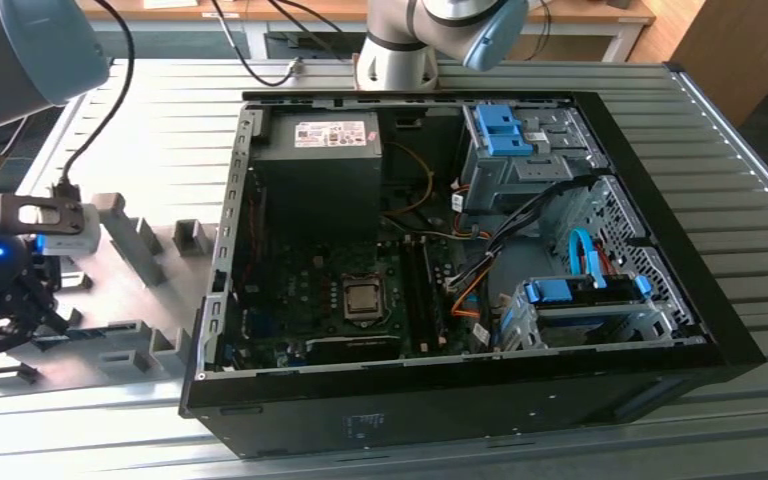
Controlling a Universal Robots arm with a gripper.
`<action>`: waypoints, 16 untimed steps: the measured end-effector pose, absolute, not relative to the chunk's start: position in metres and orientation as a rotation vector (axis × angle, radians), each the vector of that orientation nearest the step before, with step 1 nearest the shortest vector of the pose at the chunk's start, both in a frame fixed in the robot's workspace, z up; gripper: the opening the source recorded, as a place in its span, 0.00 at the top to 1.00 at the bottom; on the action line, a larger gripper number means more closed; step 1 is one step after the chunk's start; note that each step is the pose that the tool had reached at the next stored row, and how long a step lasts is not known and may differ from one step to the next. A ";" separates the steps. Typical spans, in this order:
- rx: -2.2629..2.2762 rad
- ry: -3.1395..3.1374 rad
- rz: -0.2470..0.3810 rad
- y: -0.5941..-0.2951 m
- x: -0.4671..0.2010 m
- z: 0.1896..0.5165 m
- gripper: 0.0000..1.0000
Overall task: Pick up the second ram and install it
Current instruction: 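Pick up the second ram and move it above second insertion slot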
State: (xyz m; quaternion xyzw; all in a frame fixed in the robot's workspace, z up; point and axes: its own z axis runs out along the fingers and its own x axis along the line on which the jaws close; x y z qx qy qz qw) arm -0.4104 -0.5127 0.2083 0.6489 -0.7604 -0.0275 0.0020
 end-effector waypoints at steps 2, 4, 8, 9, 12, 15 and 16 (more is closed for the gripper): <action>2.057 -2.367 -0.086 -0.513 -0.410 0.208 0.89; 2.077 -2.349 -0.086 -0.513 -0.410 0.208 0.89; 2.111 -2.317 -0.086 -0.513 -0.410 0.208 0.89; 2.117 -2.311 -0.086 -0.513 -0.410 0.208 0.89; 2.145 -2.285 -0.086 -0.513 -0.410 0.208 0.89; 2.172 -2.258 -0.086 -0.513 -0.410 0.208 0.89; 2.180 -2.250 -0.086 -0.513 -0.410 0.208 0.89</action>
